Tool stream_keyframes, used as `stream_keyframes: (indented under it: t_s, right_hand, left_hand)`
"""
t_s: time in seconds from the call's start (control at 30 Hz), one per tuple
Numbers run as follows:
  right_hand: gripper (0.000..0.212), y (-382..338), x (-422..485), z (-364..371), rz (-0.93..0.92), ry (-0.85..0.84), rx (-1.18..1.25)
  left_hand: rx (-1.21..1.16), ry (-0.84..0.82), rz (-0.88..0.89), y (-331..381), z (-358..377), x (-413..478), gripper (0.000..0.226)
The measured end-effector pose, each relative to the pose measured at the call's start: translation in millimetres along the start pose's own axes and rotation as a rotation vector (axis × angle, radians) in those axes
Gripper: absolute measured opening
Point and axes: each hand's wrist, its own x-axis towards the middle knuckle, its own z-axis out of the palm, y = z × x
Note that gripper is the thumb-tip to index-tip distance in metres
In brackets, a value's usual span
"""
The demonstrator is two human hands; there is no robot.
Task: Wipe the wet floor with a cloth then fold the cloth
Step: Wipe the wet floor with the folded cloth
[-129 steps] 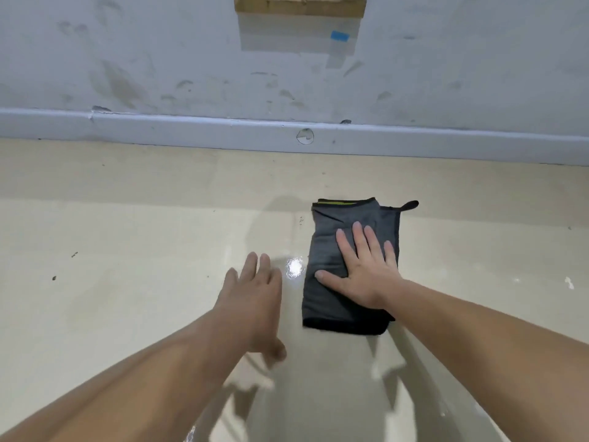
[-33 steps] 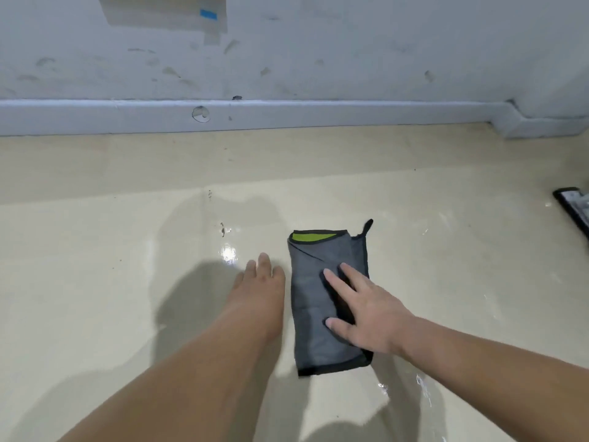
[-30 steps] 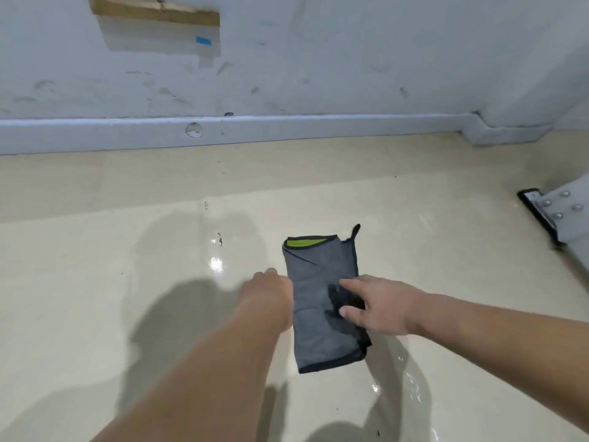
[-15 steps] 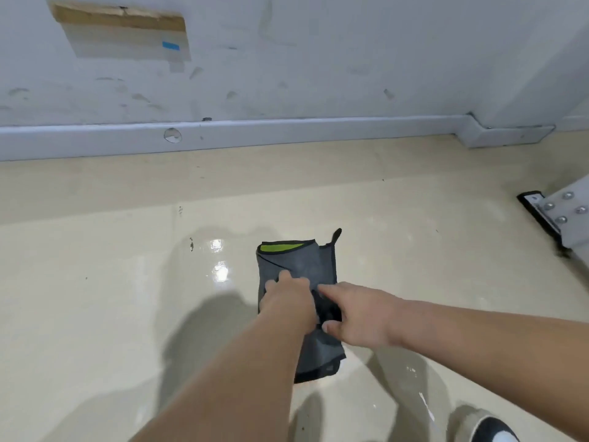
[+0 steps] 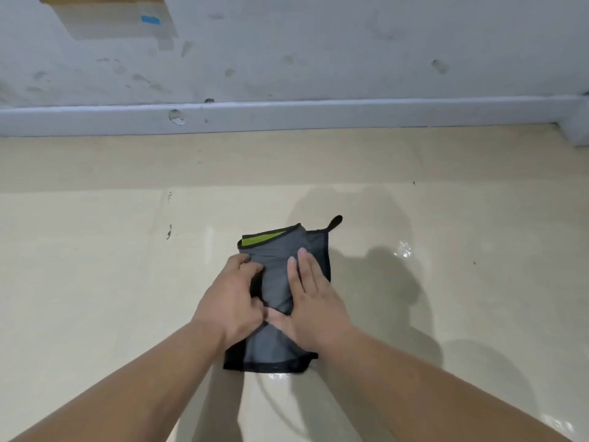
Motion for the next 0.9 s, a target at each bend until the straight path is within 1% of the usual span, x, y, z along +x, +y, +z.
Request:
stream_keyframes:
  t_s: [0.1, 0.23, 0.27, 0.33, 0.4, 0.43, 0.5, 0.57, 0.6, 0.67, 0.73, 0.8, 0.9]
  right_hand:
    - [0.111, 45.1, 22.5, -18.4, 0.116, 0.017, -0.068]
    - [0.115, 145.0, 40.3, -70.4, 0.329, 0.042, -0.022]
    - [0.115, 172.1, 38.6, -82.3, 0.381, 0.038, 0.001]
    - [0.115, 215.6, 26.1, -96.3, 0.465, 0.027, 0.02]
    - [0.106, 233.8, 10.6, -96.8, 0.496, 0.04, 0.034]
    - [0.099, 233.6, 5.6, -93.8, 0.492, 0.064, 0.048]
    - [0.085, 223.6, 6.7, -87.9, 0.465, 0.12, 0.074]
    - [0.084, 207.8, 13.3, -85.6, 0.455, 0.116, 0.068]
    - [0.087, 205.3, 19.6, -83.7, 0.468, 0.118, 0.05]
    - [0.094, 210.0, 33.3, -83.9, 0.488, 0.124, 0.014]
    - [0.097, 223.8, 50.5, -93.5, 0.473, 0.086, -0.012]
    - [0.1, 244.6, 76.8, -114.5, 0.457, 0.048, -0.029]
    - [0.103, 277.3, 109.0, -149.7, 0.513, 0.02, -0.01]
  left_hand:
    - [0.097, 0.054, 0.038, 28.3, 7.5, 23.6, 0.058]
    - [0.176, 0.006, 0.089, 76.1, 19.3, 59.3, 0.045]
    - [0.183, 0.004, 0.108, 86.4, 21.4, 66.6, 0.047]
    - [0.223, -0.02, 0.148, 106.0, 25.9, 81.8, 0.058]
    - [0.309, -0.058, 0.185, 125.0, 32.7, 99.0, 0.068]
    - [0.368, -0.081, 0.198, 135.0, 37.1, 107.7, 0.078]
    - [0.493, -0.154, 0.175, 152.4, 47.4, 127.0, 0.11]
    - [0.564, -0.22, 0.1, 165.2, 51.7, 136.5, 0.136]
    - [0.585, -0.237, 0.072, 169.7, 53.9, 141.8, 0.142]
    - [0.629, -0.249, 0.063, 176.9, 54.4, 149.6, 0.147]
    - [0.647, -0.28, 0.054, 180.0, 53.1, 152.8, 0.153]
    - [0.649, -0.308, 0.034, 181.1, 52.4, 154.1, 0.156]
    - [0.599, -0.343, 0.025, 184.2, 52.6, 151.9, 0.155]
